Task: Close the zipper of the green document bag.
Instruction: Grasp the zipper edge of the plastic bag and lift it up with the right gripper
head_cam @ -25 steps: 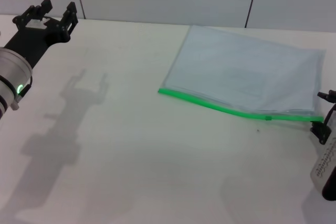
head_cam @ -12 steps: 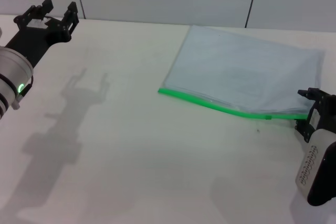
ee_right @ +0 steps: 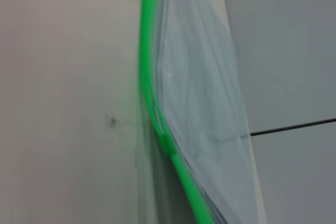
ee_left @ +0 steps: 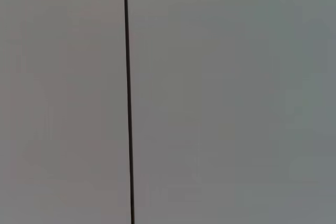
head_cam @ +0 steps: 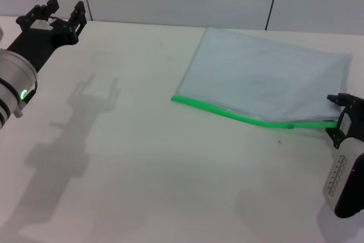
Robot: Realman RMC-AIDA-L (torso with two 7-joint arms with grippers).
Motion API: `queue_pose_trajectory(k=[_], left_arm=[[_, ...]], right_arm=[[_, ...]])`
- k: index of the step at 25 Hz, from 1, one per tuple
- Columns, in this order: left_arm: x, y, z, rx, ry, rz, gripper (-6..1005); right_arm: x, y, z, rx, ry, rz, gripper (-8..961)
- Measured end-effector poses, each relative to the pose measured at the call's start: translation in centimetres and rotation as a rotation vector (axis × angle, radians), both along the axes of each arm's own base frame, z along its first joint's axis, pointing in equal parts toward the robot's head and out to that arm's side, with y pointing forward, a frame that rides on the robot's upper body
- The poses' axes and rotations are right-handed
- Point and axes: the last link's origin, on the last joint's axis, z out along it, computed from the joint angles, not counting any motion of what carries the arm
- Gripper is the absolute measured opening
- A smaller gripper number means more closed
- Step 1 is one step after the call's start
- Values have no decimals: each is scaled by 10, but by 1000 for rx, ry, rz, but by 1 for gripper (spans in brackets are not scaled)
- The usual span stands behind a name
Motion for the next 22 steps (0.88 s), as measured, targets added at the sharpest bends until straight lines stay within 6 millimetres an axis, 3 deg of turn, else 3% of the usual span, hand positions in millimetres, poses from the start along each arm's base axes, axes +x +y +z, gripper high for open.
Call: queue_pose_trajectory(k=[6,22], left_arm=[[0,0,0,1,-3,1,559],[1,1,0,1,-6,-2,559]], right_arm=[[-1,3,2,32,10,27,414],[-5,2,4,54,51,23,415]])
